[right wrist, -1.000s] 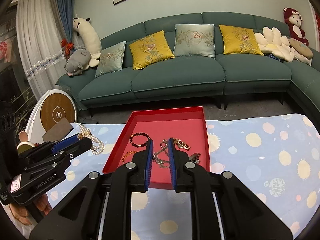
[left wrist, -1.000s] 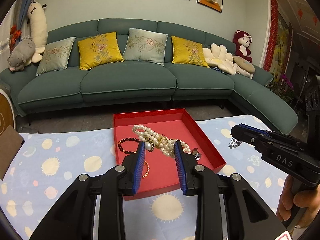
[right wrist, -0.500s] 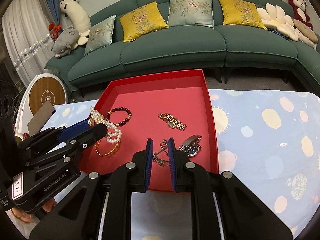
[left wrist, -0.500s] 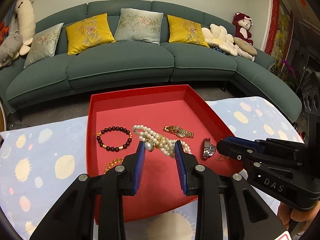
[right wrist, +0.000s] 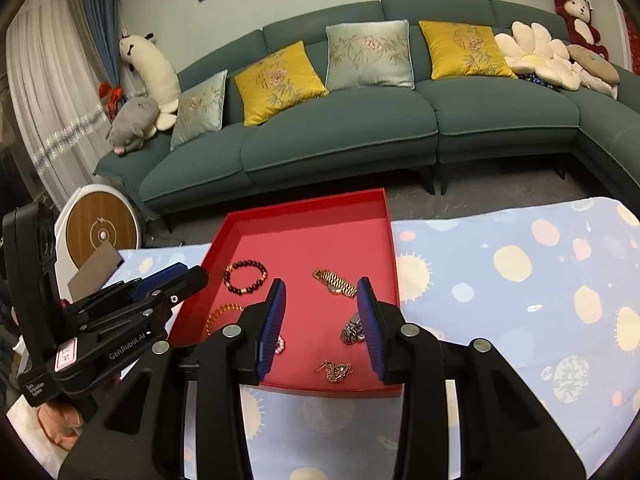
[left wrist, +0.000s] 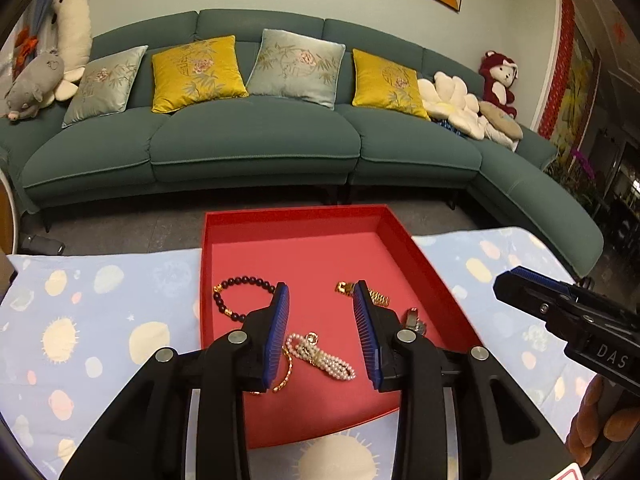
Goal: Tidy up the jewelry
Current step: 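Carry necklace and pendant over the red box and open both tools, then move both tools back toward the silver chain and diamond ring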
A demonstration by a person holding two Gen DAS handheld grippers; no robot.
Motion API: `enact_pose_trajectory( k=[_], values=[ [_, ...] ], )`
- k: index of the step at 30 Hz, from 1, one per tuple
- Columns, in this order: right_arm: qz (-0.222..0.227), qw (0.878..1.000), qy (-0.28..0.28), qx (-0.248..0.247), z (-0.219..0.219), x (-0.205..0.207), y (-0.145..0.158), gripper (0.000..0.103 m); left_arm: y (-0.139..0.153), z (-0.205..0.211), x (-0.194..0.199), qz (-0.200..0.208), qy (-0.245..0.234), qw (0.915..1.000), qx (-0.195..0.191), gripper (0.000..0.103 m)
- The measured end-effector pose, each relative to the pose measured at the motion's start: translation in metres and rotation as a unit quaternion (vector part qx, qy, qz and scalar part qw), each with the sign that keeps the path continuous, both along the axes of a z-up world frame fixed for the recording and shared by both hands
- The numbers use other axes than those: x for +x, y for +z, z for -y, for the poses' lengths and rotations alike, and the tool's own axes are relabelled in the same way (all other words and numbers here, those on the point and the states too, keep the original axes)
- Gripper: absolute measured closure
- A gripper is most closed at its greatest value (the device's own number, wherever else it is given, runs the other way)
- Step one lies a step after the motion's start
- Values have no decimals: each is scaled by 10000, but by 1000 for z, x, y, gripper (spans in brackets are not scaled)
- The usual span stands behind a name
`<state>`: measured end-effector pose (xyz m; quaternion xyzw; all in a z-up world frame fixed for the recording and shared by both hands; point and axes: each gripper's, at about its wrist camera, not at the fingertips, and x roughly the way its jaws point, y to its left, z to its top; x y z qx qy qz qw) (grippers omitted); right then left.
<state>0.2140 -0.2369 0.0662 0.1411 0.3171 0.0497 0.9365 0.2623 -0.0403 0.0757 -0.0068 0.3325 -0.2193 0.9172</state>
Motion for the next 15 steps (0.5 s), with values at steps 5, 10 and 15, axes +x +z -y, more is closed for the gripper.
enact_pose_trajectory(
  k=[5,10,15],
  values=[
    [515,9983,-255,-16,18,-48,38,52,50,-16,-33,376,178,9991,-80,71],
    [615,9972,-406,-146,35,-92,51,52,58,-42,-87,384,451,9982,24,57],
    [380,9976,-540,-187,46,-131,37,52,36,-70,-127,-15,614,9981,62,57]
  ],
)
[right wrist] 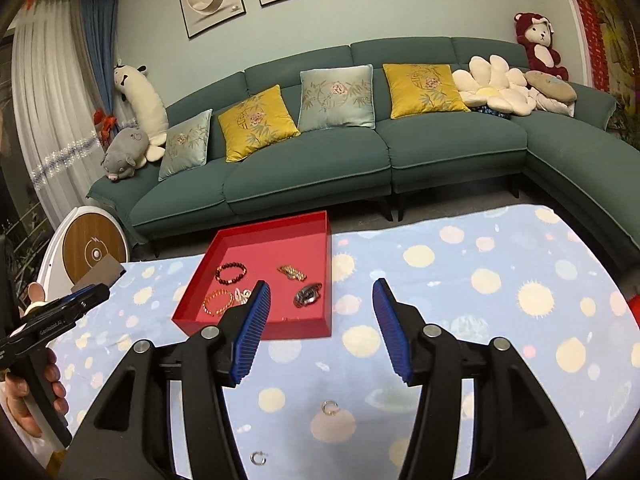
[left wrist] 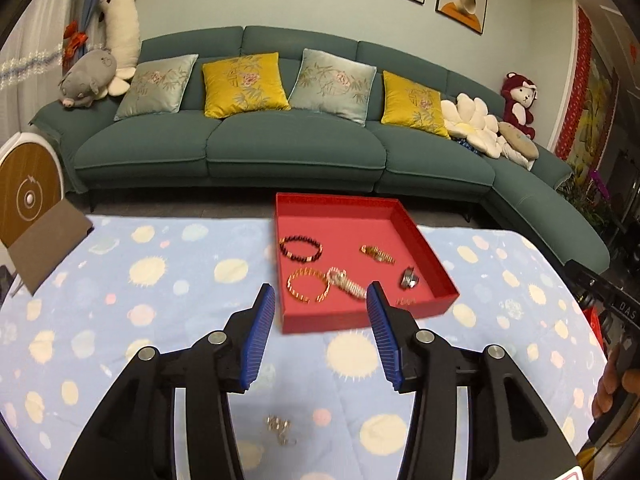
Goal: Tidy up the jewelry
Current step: 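Move both tools back toward the silver chain and diamond ring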
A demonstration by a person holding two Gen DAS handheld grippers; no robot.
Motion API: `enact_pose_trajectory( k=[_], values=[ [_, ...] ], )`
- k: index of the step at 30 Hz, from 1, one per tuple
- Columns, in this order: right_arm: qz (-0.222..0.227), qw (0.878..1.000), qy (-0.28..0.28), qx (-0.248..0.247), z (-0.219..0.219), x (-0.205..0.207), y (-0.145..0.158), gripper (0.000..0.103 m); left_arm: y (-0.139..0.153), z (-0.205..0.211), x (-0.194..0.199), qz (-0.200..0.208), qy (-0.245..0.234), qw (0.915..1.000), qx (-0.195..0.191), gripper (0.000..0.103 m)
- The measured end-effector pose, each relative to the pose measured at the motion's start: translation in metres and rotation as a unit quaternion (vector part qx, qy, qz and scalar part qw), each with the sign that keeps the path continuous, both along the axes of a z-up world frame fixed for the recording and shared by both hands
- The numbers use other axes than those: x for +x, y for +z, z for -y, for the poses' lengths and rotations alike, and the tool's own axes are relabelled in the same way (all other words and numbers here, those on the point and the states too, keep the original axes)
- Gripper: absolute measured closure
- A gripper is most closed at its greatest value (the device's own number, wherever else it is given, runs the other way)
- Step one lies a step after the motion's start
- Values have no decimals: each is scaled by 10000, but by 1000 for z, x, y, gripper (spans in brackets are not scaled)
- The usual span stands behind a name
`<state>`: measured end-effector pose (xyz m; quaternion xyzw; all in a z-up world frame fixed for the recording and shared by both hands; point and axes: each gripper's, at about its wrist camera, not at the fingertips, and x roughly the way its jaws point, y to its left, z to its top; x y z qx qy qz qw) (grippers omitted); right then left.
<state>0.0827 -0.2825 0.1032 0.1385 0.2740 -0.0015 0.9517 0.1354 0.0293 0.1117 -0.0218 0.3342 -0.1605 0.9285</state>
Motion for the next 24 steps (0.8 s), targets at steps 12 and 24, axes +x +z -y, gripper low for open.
enact_pose_trajectory(
  k=[12,24],
  values=[
    [-777,9958,466,-120,-47,-61,-66,52,-65,-55,-62,-712,623,9955,-83,57],
    [-1167,9900,740,-272,-79,-68,-95,52,-104,-46,-67,-1071,389,9934,162,57]
  ],
)
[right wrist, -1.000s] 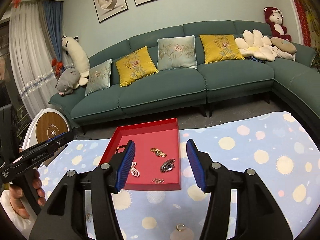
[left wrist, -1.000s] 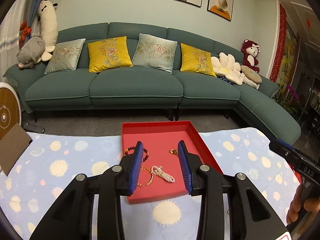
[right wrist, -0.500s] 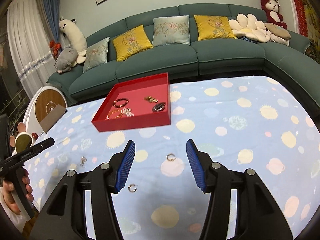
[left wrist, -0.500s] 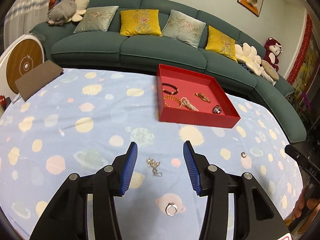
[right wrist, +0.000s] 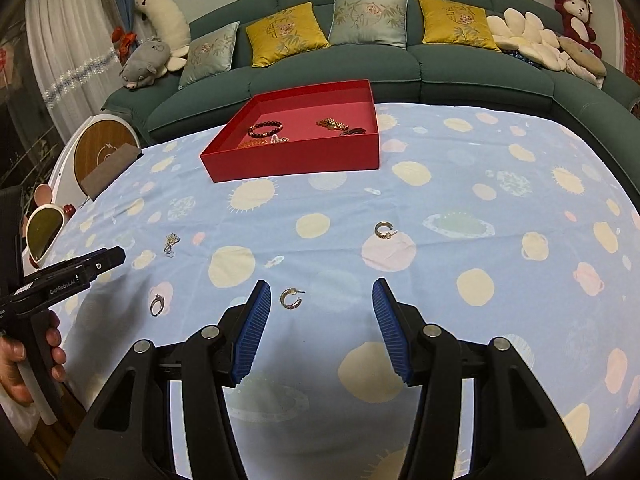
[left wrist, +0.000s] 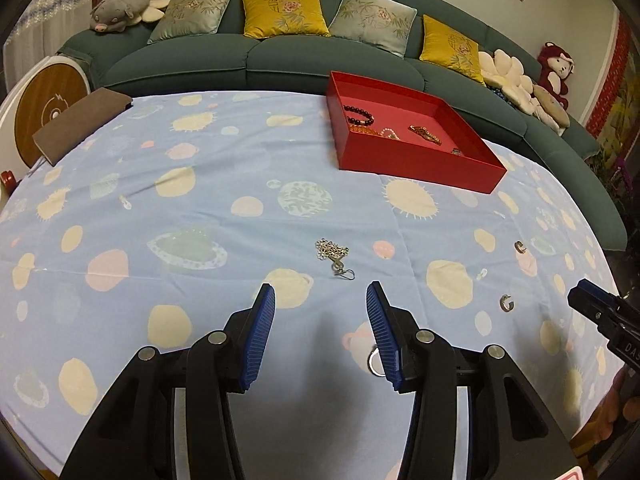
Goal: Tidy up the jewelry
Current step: 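Move both tools back toward the silver chain and diamond ring, then grasp the silver chain with the left tool while the right grasps the diamond ring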
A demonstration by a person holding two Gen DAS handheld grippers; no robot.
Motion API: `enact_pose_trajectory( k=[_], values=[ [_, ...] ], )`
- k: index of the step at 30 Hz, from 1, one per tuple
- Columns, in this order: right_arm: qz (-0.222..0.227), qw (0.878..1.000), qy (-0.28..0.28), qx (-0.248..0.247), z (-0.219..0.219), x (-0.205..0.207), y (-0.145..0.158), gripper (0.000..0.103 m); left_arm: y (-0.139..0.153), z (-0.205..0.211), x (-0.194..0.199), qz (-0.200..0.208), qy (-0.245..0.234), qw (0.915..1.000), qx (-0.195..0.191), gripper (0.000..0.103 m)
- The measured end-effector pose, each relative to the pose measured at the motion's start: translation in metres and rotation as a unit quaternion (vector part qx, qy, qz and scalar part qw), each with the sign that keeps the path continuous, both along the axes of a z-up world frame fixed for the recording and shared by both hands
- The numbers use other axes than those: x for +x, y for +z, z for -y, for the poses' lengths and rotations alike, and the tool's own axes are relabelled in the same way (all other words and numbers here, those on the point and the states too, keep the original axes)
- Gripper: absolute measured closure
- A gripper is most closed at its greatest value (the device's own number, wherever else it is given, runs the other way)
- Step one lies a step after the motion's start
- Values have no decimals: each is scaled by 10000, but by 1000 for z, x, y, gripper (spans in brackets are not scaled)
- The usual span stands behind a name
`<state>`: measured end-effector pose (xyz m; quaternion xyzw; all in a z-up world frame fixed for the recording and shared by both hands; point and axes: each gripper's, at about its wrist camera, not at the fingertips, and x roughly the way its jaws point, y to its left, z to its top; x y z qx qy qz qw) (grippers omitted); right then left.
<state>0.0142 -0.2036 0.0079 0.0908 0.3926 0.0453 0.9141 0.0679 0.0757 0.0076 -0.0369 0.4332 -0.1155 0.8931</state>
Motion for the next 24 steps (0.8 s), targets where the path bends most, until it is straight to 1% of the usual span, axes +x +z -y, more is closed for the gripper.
enact_pose_trajectory(
  k=[4,10,12,13,14,15,16,21,24],
  values=[
    [-21,10000,-44,-15,0,3,-1,52,-10,13,16,-107,12,9999,-72,57],
    [-92,9998,-199,44,12,4,-7,52,-29,33,38,-220,15,9997,62,57],
    [-118,9996,-259,67,18,5,-9,52,-35,40,41,-283,-52,9995,89,70],
    [-129,9995,-281,76,20,5,-10,52,-37,43,43,-324,-86,9994,132,83],
    [-137,9994,-299,86,22,5,-10,52,-37,46,42,-240,-75,9995,215,87],
    [-143,9994,-314,94,23,5,-11,52,-38,48,43,-247,-130,9994,217,91],
    [-151,9993,-315,111,25,5,-11,52,-38,49,43,-249,-142,9994,209,98],
    [-186,9997,-137,105,20,3,-14,52,-33,49,43,-171,-220,9996,92,103],
    [-217,9997,-13,95,14,3,-15,52,-17,41,40,-48,-184,9998,-75,103]
  ],
)
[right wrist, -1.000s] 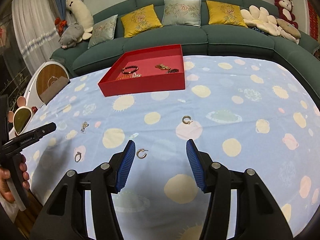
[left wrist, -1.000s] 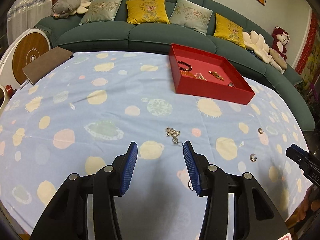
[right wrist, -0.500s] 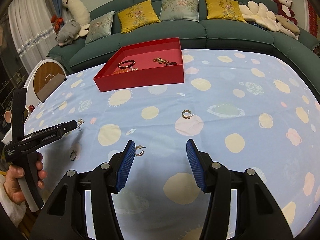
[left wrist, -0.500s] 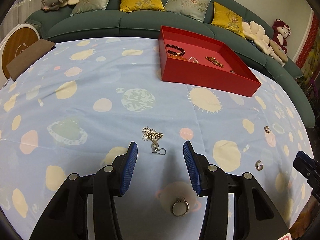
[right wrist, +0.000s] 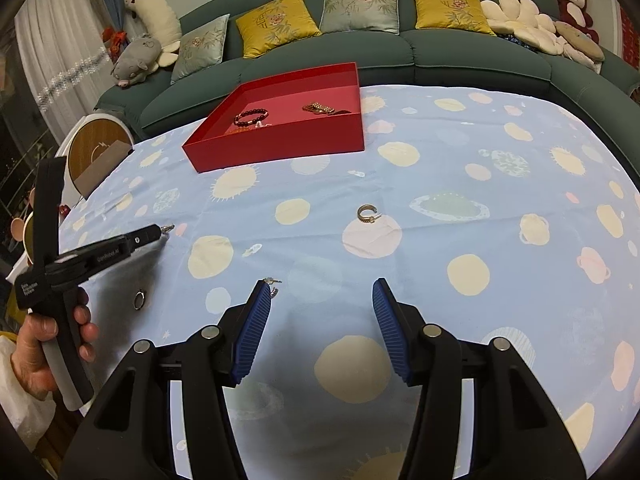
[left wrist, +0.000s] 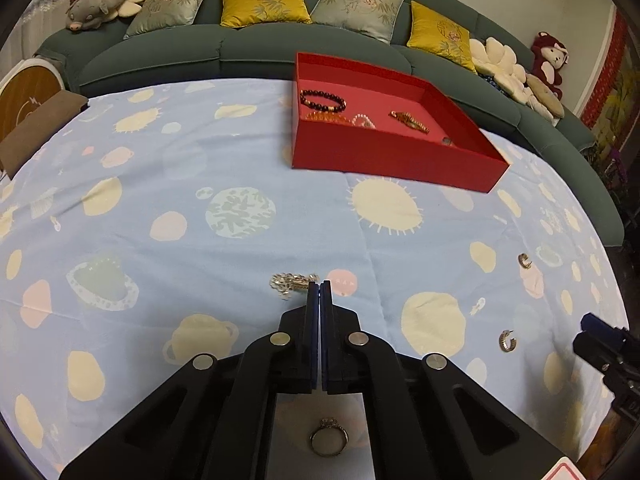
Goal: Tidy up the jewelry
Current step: 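Grasp the silver chain with the left tool while the right grasps the diamond ring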
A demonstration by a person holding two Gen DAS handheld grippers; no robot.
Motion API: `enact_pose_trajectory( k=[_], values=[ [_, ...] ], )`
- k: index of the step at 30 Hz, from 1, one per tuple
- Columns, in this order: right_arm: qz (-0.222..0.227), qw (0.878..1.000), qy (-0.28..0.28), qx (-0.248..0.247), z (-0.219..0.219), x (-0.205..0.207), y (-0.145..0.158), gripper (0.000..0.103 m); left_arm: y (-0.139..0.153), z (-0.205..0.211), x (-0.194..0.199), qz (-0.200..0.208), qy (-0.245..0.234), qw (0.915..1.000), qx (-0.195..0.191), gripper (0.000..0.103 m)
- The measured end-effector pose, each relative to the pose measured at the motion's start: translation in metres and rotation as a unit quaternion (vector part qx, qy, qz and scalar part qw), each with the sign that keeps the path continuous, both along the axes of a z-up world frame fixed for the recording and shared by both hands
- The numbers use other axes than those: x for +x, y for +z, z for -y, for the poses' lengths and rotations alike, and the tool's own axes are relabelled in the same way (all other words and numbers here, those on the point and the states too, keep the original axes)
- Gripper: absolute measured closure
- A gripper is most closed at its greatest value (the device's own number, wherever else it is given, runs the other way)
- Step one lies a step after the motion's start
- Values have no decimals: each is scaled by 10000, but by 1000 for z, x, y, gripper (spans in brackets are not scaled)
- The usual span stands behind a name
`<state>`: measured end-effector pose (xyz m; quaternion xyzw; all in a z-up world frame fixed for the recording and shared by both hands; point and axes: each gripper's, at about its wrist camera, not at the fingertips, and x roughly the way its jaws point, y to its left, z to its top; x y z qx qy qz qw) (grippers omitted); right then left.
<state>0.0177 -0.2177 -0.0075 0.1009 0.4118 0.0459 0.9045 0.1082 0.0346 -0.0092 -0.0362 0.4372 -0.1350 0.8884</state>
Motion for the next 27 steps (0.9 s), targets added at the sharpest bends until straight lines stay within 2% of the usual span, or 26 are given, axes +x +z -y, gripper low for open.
enact_pose_trajectory(
  k=[6,11,21,27],
  values=[
    [66,9997,243,70,-14,3,3,52,45,-38,-12,284,229,9982,-468,103],
    [115,9960,889,-59,-60,5,2,52,65,-64,-25,440,387,9965,-602,103],
    [57,9835,1790,-261,-141,14,-6,52,69,-92,-38,432,506,9959,-614,103],
    [-11,9759,2118,-530,-181,19,-18,58,66,-102,-44,446,542,9962,-523,103]
  ],
)
